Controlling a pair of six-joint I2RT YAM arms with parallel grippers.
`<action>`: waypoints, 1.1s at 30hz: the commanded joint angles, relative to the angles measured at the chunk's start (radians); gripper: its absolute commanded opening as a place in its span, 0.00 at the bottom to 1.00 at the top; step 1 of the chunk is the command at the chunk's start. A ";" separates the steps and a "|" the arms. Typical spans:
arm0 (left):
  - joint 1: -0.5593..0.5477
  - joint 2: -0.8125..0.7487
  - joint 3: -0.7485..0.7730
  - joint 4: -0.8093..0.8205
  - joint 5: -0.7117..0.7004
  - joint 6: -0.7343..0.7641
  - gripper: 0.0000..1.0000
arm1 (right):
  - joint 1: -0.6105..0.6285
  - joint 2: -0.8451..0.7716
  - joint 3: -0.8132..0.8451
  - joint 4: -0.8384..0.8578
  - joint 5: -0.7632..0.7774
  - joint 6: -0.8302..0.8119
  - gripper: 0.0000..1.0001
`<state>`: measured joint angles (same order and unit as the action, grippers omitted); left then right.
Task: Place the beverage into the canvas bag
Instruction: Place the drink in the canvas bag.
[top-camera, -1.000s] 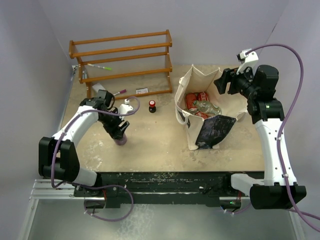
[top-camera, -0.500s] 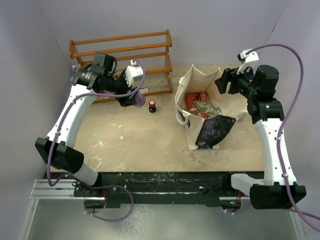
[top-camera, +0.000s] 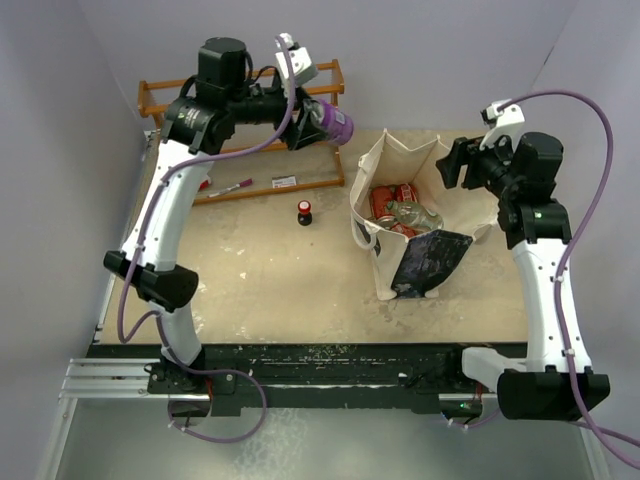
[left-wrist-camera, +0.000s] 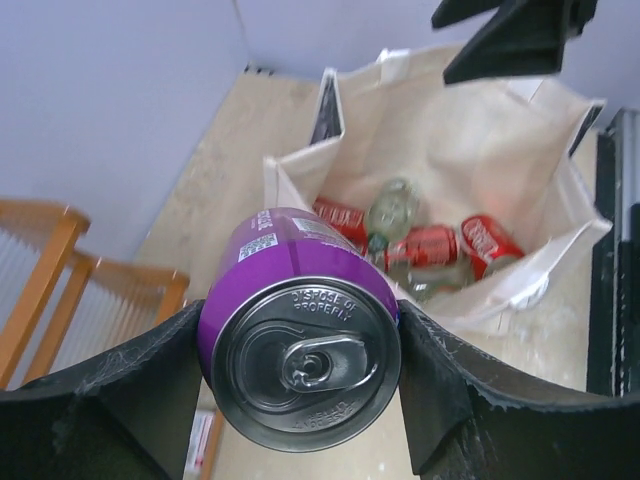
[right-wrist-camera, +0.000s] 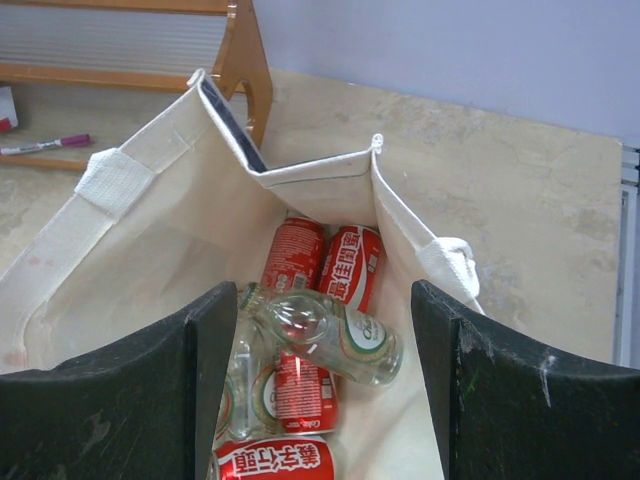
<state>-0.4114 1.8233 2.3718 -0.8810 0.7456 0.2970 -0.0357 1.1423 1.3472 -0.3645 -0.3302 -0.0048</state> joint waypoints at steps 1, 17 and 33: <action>-0.072 0.077 0.148 0.191 0.062 -0.129 0.00 | -0.044 -0.048 -0.016 0.039 0.011 0.007 0.72; -0.310 0.325 0.192 0.218 -0.083 -0.135 0.00 | -0.217 -0.181 -0.128 0.031 -0.033 0.099 0.72; -0.366 0.449 0.111 0.379 -0.420 0.115 0.00 | -0.243 -0.210 -0.177 0.039 -0.043 0.118 0.71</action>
<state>-0.7689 2.3245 2.4977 -0.6930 0.4023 0.3035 -0.2699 0.9573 1.1721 -0.3607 -0.3580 0.0959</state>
